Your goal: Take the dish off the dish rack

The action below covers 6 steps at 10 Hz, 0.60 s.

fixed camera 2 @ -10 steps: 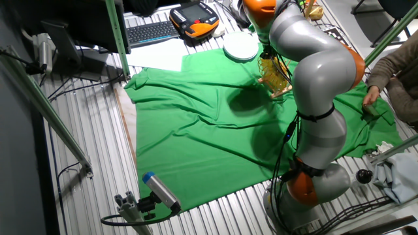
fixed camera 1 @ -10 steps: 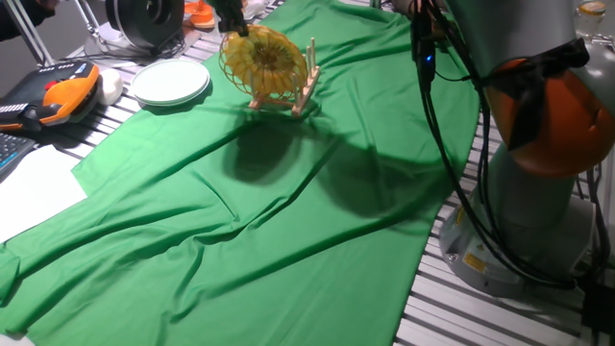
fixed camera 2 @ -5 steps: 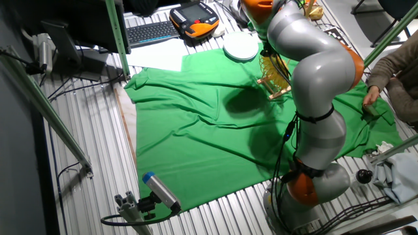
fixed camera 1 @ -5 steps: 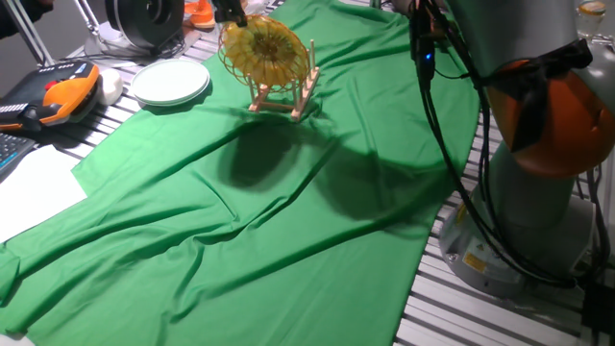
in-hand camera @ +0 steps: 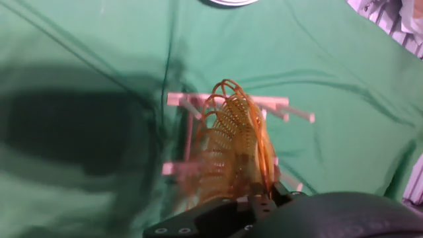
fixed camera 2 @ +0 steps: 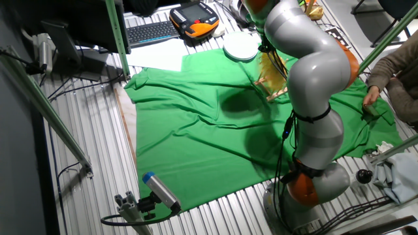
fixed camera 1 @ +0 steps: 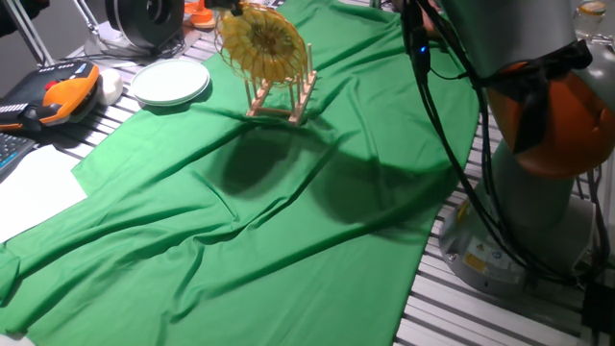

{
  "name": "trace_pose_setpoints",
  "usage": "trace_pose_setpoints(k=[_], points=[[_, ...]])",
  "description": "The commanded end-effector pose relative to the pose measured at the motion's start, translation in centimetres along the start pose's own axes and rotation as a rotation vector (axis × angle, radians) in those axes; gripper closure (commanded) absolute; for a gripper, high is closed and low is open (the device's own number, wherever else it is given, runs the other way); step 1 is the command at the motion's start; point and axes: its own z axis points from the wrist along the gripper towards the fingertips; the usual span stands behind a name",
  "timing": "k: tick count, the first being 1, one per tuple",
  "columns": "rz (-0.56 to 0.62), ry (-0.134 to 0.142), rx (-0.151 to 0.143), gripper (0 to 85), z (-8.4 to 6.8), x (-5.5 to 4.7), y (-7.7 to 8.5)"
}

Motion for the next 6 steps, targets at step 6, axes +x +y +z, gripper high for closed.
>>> trace_pose_setpoints(k=[6], points=[[0.181,-0.041,-0.119,85.0,0.5,0.1,7.4]])
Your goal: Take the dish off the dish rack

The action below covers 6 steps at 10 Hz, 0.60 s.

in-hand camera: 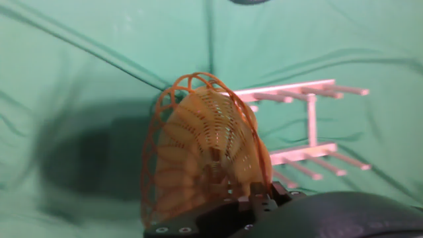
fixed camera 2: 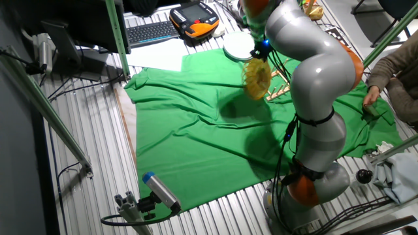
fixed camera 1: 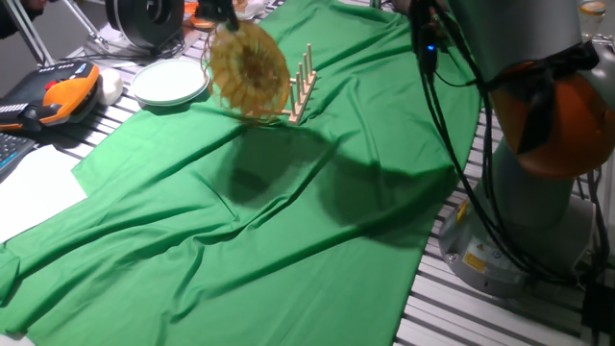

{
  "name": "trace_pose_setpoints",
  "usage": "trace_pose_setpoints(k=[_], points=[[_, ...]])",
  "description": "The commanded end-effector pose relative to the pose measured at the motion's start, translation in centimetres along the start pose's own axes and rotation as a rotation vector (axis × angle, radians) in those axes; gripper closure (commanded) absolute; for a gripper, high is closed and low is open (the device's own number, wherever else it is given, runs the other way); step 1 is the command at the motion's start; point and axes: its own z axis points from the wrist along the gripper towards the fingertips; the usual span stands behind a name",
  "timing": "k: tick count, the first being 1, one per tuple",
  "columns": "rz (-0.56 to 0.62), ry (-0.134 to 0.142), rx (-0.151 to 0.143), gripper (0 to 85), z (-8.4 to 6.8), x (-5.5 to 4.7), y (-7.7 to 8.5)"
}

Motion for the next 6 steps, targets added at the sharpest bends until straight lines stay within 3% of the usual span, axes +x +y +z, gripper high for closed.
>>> trace_pose_setpoints(k=[1,2,4,6], points=[[0.013,0.003,-0.024,85.0,0.2,0.1,1.4],[0.035,0.001,-0.056,85.0,0.7,0.2,2.1],[0.056,-0.018,-0.072,85.0,2.0,0.0,3.3],[0.093,-0.015,-0.11,85.0,3.3,-0.7,4.2]])
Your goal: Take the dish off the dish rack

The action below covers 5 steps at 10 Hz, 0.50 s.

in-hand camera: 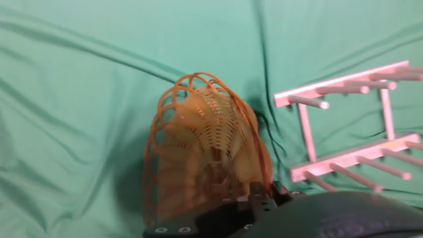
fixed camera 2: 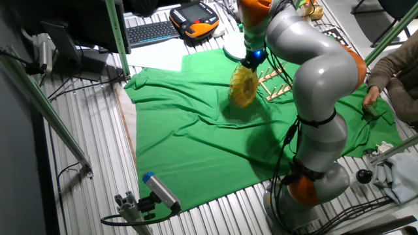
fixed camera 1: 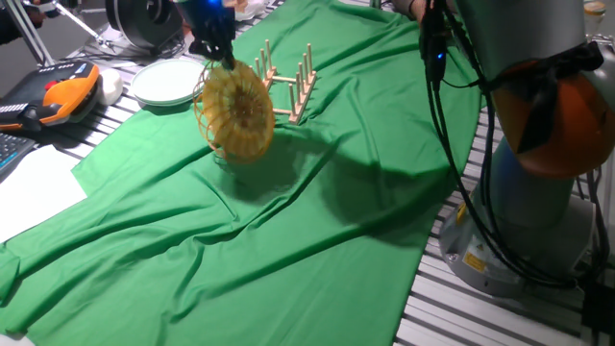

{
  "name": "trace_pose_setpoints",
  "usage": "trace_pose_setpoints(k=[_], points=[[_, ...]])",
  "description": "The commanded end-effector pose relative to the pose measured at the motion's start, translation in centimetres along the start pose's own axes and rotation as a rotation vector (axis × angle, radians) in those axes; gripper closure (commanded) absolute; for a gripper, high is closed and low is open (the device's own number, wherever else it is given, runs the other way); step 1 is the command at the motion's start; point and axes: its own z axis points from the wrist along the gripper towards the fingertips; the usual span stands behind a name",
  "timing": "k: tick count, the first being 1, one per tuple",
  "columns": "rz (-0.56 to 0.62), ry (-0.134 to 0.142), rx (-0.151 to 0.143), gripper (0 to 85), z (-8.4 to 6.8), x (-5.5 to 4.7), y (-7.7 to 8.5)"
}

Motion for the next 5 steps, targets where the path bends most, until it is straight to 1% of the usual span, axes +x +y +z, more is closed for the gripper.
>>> trace_pose_setpoints(k=[1,2,3,4,5], points=[[0.026,-0.012,0.001,68.0,0.5,0.1,0.4],[0.061,-0.037,0.001,34.0,1.3,0.3,0.9],[0.093,-0.056,-0.013,34.0,2.2,0.3,1.4],[0.115,-0.06,-0.015,17.0,2.7,0.3,1.7],[0.115,-0.063,0.004,17.0,2.6,0.2,1.6]])
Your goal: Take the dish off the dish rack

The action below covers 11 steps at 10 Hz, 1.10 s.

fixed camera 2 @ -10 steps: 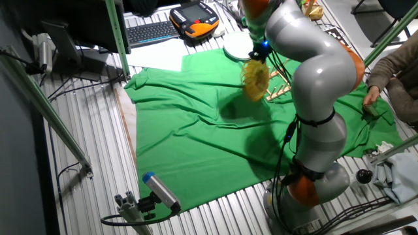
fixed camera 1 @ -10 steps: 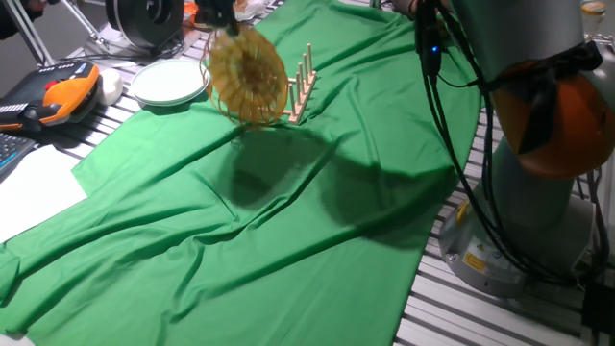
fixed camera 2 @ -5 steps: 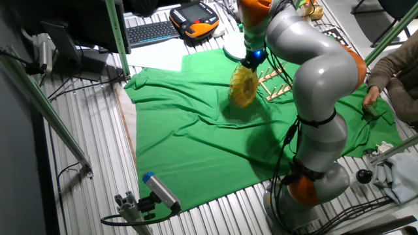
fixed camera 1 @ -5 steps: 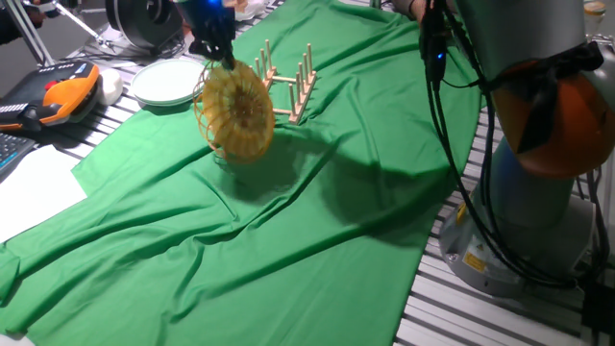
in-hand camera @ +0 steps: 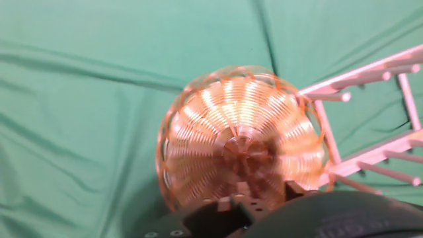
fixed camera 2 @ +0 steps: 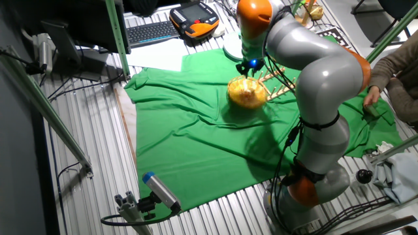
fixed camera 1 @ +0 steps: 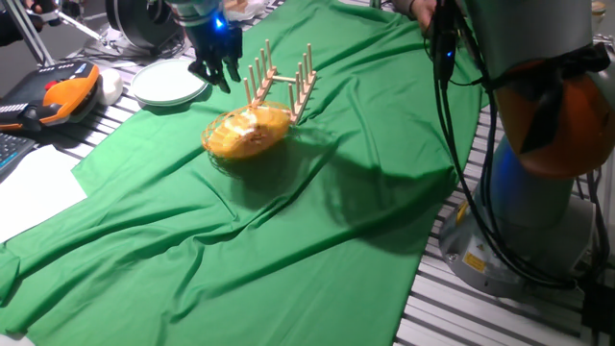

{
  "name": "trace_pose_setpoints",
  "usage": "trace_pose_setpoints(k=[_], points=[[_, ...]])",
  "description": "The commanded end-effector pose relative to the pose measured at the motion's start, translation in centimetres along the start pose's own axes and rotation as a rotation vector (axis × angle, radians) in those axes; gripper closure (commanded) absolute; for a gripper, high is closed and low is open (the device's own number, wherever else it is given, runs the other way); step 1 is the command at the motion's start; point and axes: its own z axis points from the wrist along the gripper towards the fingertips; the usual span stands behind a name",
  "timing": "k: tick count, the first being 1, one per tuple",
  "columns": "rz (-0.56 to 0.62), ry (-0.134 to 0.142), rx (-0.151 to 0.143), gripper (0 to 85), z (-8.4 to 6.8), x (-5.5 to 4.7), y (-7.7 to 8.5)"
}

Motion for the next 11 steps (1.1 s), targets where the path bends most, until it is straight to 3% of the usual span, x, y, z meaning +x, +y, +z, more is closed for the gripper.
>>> trace_pose_setpoints(k=[1,2,3,5,6,7,8,11], points=[[-0.003,-0.003,0.003,17.0,-0.4,-0.1,-0.1],[-0.035,-0.027,0.039,17.0,-1.0,-0.4,-0.4],[-0.083,-0.042,0.082,34.0,-1.5,-0.5,-0.8],[-0.113,-0.034,0.09,68.0,-2.0,-0.4,-1.0],[-0.131,-0.012,0.087,85.0,-2.1,-0.4,-1.1],[-0.139,-0.017,0.058,85.0,-2.2,-0.2,-1.1],[-0.133,0.002,0.051,85.0,-2.3,0.0,-1.1],[-0.114,0.01,0.023,85.0,-2.3,1.2,-0.8]])
